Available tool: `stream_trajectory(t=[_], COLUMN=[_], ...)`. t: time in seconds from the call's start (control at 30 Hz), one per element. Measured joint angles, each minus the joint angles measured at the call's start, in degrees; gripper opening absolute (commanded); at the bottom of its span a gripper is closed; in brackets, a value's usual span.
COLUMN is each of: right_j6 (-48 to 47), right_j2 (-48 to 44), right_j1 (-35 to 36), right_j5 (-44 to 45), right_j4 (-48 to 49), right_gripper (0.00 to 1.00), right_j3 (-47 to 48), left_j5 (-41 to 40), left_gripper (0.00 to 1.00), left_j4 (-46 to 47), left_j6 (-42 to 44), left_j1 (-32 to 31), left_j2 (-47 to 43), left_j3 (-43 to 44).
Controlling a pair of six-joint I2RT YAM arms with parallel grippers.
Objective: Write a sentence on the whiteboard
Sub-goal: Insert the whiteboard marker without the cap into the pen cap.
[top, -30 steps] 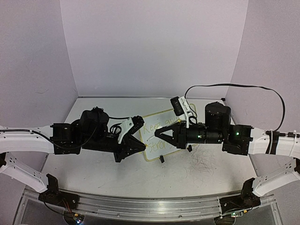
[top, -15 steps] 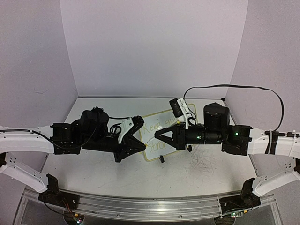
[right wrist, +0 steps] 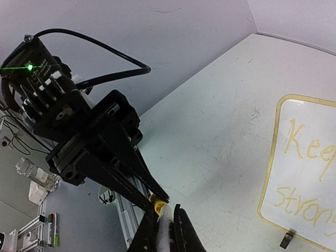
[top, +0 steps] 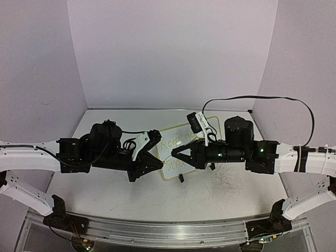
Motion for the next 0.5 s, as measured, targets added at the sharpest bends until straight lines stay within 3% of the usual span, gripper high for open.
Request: stream_trajectory(t=[0.5], right_j6=[1.03], right_j2=[-1.95], right_j1=[0.62], right_j5=[-0.03], right_j4=[0.86], right_gripper=[0.00], right_j3=[-2.21], left_j5=[0.24], left_gripper=[0.00], left_j4=[0.55], left_j6=[0.00], left_j1=[-0.11], left_j2=[0.09], left_j3=[0.00])
